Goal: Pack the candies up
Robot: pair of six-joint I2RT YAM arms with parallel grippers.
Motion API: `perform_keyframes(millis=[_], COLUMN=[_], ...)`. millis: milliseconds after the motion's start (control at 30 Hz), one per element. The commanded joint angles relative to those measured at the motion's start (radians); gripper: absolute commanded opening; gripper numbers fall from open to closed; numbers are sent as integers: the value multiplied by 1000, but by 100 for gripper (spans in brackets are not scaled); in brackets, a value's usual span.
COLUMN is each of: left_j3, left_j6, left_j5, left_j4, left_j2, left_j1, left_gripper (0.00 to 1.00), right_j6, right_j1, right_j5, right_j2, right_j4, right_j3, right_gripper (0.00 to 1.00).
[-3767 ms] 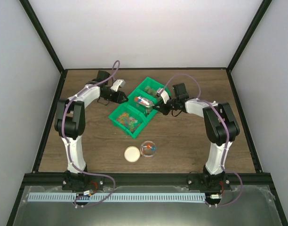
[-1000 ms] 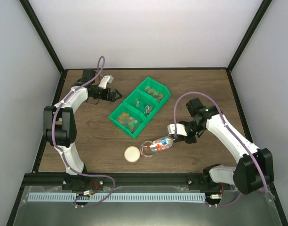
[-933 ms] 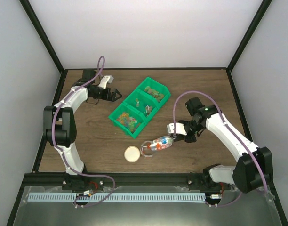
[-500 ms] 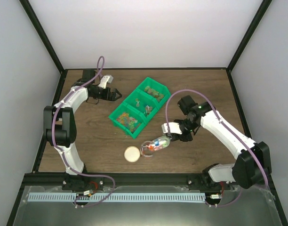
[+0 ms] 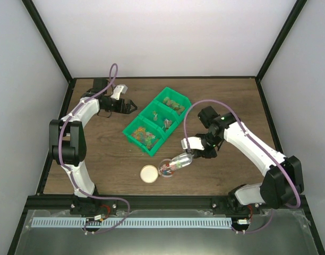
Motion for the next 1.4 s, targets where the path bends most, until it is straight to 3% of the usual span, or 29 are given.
perform_keyframes(millis=[0, 533, 667, 900, 1167, 1367], left_j3=[-11, -6, -20, -39, -79, -121], left_j6=[-15, -3, 37, 59, 60, 46], left_j5=[-18, -78, -82, -120, -133, -149], left_j4=[19, 5, -21, -64, -68, -63], left_j2=[-13, -51, -77, -91, -103, -92], left_j1=[-5, -9, -9, -9, -16, -23], left_gripper=[100, 100, 100, 100, 100, 92], right_j6=[0, 68, 274, 706, 807, 853], right_j1=[19, 40, 40, 46, 168, 219], right_j5=[14, 48, -10, -49, 21, 97], right_j2=[1, 8, 79, 369, 513, 592], right_j4=[-41, -51, -11, -14, -61, -86], right_j3=[64, 117, 264, 596, 721, 745], right_gripper=[1, 1, 1, 1, 1, 1])
